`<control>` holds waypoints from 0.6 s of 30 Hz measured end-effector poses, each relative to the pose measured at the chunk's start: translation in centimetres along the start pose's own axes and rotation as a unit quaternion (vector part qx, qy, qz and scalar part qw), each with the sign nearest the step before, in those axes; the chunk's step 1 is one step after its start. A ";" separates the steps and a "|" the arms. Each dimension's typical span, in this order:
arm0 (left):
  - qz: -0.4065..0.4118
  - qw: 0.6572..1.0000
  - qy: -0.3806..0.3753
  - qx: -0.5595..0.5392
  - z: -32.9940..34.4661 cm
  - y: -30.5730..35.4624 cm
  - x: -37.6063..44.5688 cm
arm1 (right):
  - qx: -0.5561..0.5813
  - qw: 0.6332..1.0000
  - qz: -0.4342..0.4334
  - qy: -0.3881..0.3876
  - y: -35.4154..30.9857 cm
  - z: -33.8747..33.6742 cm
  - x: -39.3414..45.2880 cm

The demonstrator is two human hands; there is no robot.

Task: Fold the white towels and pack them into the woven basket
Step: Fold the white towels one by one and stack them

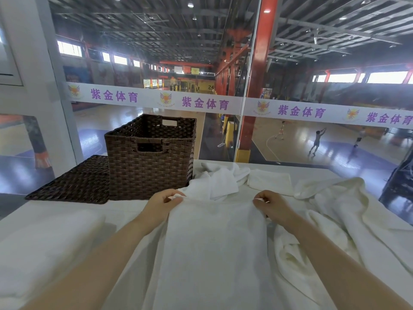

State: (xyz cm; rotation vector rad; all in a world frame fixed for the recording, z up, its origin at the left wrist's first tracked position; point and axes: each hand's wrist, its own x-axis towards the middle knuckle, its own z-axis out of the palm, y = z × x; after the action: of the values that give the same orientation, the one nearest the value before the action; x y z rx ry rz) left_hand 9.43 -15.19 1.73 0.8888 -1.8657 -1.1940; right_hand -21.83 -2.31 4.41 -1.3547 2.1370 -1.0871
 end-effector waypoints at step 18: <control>-0.181 0.983 -0.013 0.010 0.3 0.5 4.9 | -0.082 0.994 -0.015 -0.074 -0.2 -0.8 1.3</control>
State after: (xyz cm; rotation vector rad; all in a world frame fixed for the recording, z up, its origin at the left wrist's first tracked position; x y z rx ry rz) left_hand 6.76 -19.05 3.13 1.2673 -1.7862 -1.4082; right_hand -22.88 -3.21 5.17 -1.4956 2.1406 -0.8080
